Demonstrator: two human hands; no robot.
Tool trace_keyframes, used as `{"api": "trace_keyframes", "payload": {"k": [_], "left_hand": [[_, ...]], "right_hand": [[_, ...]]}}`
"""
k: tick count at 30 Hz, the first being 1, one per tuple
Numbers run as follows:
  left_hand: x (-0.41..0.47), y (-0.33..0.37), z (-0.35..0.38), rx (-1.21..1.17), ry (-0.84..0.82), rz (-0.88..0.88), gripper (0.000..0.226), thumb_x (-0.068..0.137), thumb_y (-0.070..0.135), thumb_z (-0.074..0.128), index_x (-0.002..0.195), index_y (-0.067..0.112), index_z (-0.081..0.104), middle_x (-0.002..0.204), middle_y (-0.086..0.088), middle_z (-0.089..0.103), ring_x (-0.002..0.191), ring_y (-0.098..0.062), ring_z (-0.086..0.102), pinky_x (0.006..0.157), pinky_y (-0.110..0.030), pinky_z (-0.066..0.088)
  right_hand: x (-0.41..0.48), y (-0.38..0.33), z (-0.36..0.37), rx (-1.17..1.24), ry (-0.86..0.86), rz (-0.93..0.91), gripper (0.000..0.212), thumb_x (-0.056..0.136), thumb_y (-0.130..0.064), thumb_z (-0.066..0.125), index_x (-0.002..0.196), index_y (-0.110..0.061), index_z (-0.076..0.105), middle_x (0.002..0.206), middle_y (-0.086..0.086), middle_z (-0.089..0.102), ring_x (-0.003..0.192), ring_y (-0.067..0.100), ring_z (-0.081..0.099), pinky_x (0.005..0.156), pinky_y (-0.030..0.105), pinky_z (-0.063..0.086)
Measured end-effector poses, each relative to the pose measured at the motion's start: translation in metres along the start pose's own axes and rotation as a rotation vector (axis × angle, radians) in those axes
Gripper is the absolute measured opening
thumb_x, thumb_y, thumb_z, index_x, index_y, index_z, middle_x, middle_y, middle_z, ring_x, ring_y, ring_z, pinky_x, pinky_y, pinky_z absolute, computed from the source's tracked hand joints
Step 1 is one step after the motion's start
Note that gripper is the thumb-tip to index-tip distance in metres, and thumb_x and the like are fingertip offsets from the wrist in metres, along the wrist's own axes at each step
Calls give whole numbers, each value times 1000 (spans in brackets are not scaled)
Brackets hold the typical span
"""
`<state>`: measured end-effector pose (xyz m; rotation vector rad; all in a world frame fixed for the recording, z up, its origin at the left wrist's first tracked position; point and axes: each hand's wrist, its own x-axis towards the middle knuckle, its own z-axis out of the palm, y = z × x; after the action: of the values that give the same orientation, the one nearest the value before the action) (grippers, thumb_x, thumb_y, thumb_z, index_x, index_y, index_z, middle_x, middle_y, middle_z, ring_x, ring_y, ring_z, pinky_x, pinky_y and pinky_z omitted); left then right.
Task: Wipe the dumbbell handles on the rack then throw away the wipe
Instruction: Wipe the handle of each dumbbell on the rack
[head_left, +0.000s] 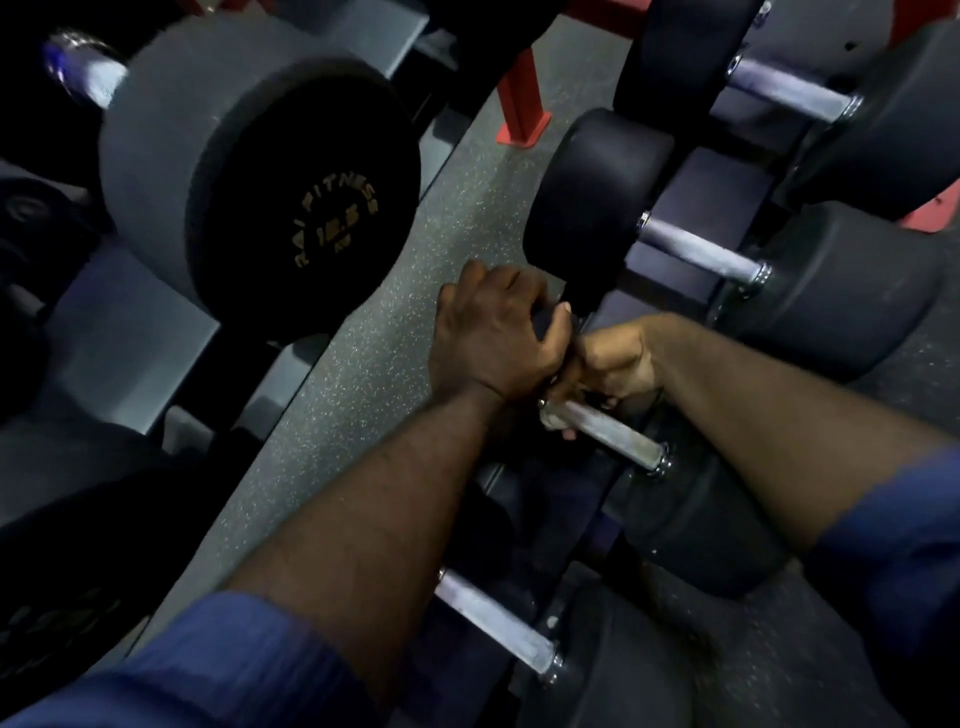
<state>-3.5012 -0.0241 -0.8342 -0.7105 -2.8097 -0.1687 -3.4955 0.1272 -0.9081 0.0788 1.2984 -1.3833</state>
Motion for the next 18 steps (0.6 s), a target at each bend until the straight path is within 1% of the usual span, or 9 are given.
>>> {"api": "trace_keyframes", "payload": {"k": [3,5,6,8,10,12,13,15,18], "left_hand": [[-1,1,-2,0,-21,-12,31,89,55,56,88,26,66,96,5,67,104,-25,55,84,-42,45],[1,1,-2,-11,-29,-10,31,90,55,56,88,26,65,97,6,67,104,-25,54,84,-43,46],[1,1,-3,-22,-30,-13,30,90,55,56,88,25,65,97,5,67,104,-25,54,83,-43,47],[0,0,-2,-40,-23,-27,30,90,54,57,88,25,65,97,5,67,103,-25,53,82,-42,49],[0,0,-2,-51,-27,-35,31,90,55,57,88,25,65,97,4,67,104,-26,53,84,-42,49],[-1,0,-3,-53,-34,-40,32,90,55,56,88,25,65,97,4,66,105,-26,53,85,-41,49],[-1,1,-4,-51,-36,-41,32,90,56,56,88,25,65,97,4,66,105,-25,52,85,-40,48],[0,2,-5,-55,-39,-38,32,91,56,55,89,25,64,96,4,66,105,-25,52,85,-40,48],[-1,2,-6,-60,-46,-32,31,91,56,54,90,26,63,97,4,66,105,-24,52,85,-40,48]], "right_hand": [[14,10,8,43,-20,22,18,79,-12,65,96,-5,66,78,6,66,64,19,63,65,32,55],[15,7,17,-2,64,50,4,87,-8,61,90,-9,64,73,5,62,58,17,59,59,29,51],[13,5,25,-71,172,36,6,91,-8,59,88,-10,64,74,6,63,60,20,60,58,28,50],[12,12,41,-307,472,-69,9,95,-11,58,94,-10,67,86,11,68,77,31,66,60,32,50],[10,33,70,-507,914,-239,15,92,-17,61,104,-13,69,101,11,73,95,34,69,73,35,54],[6,52,93,-360,1170,-437,18,84,-15,56,92,-19,71,90,3,75,87,28,71,75,34,57],[5,55,97,-345,1220,-508,24,80,-14,50,86,-21,72,83,0,74,81,26,71,74,34,59],[7,58,97,-366,1244,-577,33,79,-10,46,86,-22,75,83,0,74,78,23,71,77,35,60],[2,53,99,-595,1295,-542,25,76,-1,56,90,-12,74,83,6,70,75,31,68,69,40,59]]}}
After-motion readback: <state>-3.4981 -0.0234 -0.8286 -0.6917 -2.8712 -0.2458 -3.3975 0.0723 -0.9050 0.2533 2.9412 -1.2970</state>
